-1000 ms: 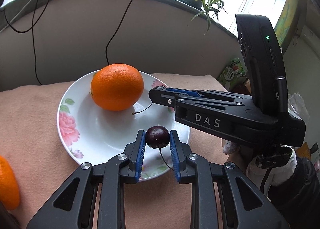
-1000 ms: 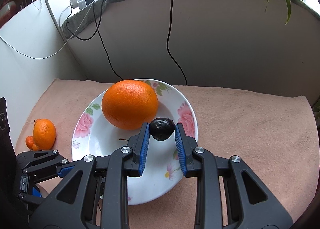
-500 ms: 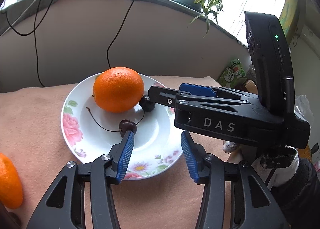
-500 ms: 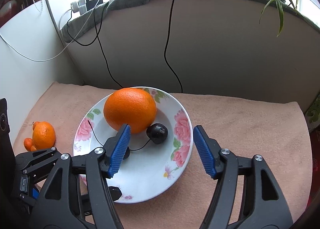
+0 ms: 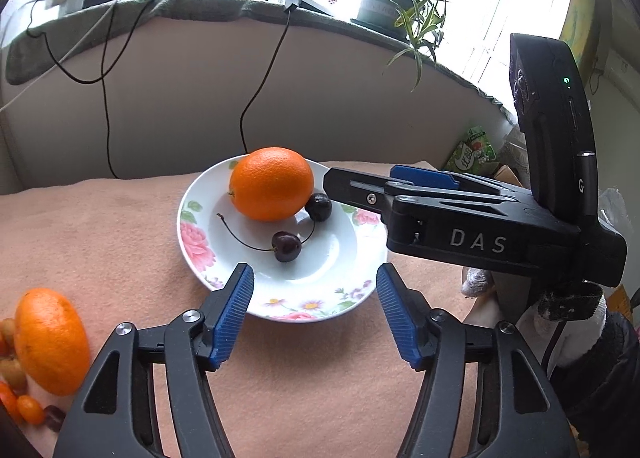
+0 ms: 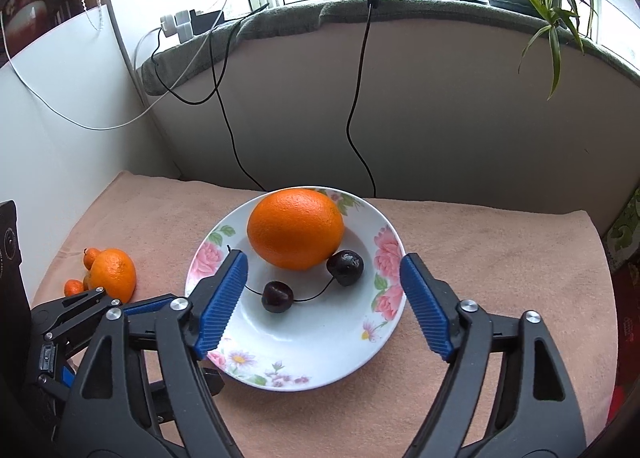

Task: Organize fruits
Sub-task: 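Open the left tool to drop the cherries beside the orange, then move the right tool to the large orange and close around it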

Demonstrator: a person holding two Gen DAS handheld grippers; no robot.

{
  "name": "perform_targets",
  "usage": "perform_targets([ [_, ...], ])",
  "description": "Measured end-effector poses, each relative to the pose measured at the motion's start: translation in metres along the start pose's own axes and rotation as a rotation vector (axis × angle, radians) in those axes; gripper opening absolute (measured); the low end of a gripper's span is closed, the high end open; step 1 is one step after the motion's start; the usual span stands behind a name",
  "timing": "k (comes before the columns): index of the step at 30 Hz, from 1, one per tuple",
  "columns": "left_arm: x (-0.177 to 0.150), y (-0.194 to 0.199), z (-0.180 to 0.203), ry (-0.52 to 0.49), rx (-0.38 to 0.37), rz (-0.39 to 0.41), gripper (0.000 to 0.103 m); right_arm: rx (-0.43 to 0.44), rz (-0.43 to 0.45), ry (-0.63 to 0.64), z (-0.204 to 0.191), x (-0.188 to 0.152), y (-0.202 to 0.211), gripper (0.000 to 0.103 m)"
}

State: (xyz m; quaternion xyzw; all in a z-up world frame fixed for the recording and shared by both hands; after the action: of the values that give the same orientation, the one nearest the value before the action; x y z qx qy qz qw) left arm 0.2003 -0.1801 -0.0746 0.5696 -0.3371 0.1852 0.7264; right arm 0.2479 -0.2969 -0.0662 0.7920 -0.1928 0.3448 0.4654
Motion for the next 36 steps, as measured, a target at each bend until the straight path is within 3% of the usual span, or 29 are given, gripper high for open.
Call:
perform_targets([
  [2,-0.004,0.007,-0.005,0.002,0.02,0.007,0.072,0.011,-0.001,-0.009,-0.005,0.0,0.002,0.086],
  [19,-0.022,0.051,-0.075,0.043,0.173,0.05,0.072,0.061,-0.026,0.025,-0.059,-0.004,0.003,0.087],
  [30,-0.043,0.064,-0.139,0.134,0.232,0.019,0.072,0.153,-0.057,0.022,-0.09,-0.006,-0.015,0.087],
  [36,-0.048,0.06,-0.164,0.189,0.218,-0.012,0.072,0.198,-0.091,0.028,-0.109,-0.009,-0.031,0.087],
])
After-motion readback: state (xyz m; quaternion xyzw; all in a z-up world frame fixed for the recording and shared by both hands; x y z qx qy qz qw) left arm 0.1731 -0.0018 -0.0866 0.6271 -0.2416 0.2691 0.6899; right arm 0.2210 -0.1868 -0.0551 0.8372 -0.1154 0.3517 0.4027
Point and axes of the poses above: each gripper's, at about its wrist camera, not at the fingertips, and y roughly against the way its jaws point, z to its right, x to its top, the point moved 4 cm from there along -y, roughly the way its jaws point, and after that the axes turned 13 degrees about x, right-handed, at the moved point
